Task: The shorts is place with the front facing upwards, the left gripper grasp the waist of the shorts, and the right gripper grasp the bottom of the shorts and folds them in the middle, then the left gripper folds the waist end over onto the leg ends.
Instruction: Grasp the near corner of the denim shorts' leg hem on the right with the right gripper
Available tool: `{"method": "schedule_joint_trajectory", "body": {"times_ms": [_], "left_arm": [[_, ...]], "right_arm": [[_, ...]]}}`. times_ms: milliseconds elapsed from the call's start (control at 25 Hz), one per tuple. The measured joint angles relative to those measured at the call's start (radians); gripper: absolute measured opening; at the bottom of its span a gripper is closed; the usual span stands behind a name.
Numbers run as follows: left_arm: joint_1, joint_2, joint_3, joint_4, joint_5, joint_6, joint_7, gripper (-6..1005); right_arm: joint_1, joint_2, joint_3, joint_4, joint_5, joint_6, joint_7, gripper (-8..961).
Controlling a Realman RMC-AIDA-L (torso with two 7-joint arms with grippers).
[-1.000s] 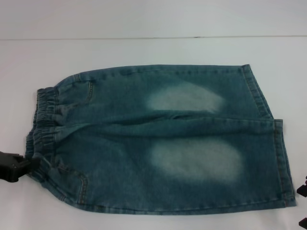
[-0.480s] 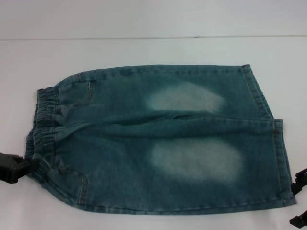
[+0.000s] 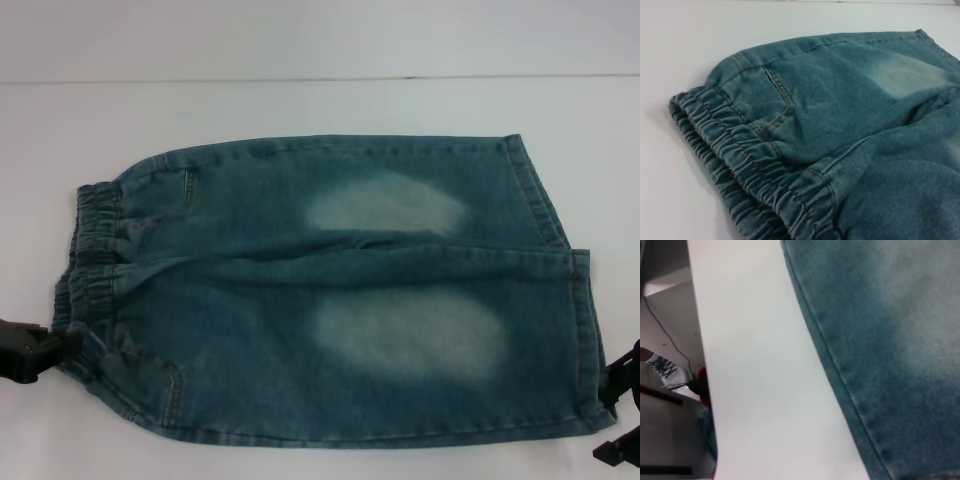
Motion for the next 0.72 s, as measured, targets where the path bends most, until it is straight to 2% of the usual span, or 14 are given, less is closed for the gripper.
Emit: {"method": "schedule_joint_trajectory", "body": {"times_ms": [80,280,720], "left_arm": [[0.000,0.000,0.000,0.000,0.000,0.000,0.000,54],[0.000,-0.001,-0.001,-0.001,0.000,0.000,0.000,54],[-0.002,-0.002,-0.004,-0.008,0.000,0.000,0.000,53]], "right_arm": [[0.000,0.001,0.000,0.005,0.000,0.014,0.008,791],[-0.001,0.002,-0.001,0.008,0.000,0.026,0.014,548],[-0.004,0.006,-0.001,0.007,0.001,0.078,0.011,333]]}}
